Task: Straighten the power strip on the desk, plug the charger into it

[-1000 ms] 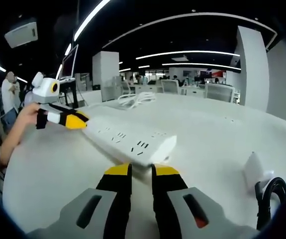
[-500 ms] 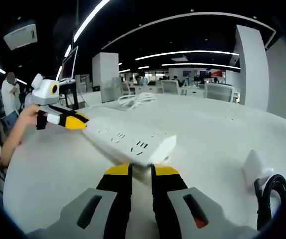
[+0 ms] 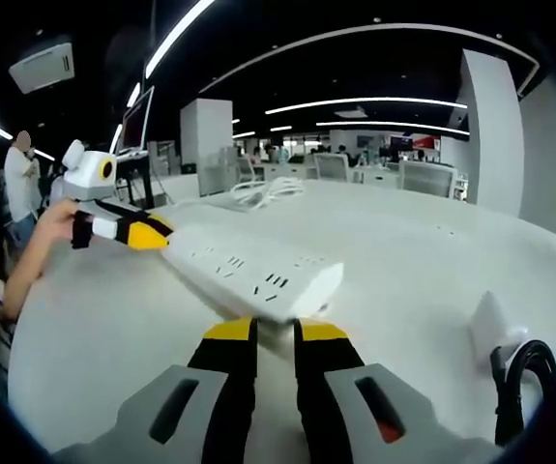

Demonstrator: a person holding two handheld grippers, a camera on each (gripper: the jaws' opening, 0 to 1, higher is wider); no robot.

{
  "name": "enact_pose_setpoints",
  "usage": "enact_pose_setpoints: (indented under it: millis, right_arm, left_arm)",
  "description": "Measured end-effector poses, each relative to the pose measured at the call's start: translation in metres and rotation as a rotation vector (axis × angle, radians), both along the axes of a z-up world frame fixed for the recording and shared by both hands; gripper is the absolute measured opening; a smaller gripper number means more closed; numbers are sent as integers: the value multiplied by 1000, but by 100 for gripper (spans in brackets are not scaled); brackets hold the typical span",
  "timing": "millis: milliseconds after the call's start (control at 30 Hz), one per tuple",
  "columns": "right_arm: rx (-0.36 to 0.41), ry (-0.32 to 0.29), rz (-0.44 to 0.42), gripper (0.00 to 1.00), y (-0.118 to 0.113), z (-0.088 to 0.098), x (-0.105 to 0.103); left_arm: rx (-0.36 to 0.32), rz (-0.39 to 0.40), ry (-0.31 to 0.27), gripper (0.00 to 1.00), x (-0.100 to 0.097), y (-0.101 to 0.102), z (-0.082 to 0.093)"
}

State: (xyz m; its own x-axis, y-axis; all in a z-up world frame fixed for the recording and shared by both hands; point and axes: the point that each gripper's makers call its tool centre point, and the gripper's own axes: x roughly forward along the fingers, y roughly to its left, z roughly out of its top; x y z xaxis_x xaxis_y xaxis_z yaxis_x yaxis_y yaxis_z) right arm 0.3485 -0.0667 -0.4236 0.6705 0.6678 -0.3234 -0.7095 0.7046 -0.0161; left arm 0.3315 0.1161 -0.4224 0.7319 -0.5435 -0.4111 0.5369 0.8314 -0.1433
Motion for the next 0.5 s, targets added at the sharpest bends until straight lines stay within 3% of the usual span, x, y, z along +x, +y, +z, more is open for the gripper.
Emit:
enact_pose_setpoints:
  millis: [500]
  right_arm:
    - [-27, 6, 22, 15, -5, 0, -5]
  left_arm:
    - [11, -17, -1, 22, -4, -5, 1]
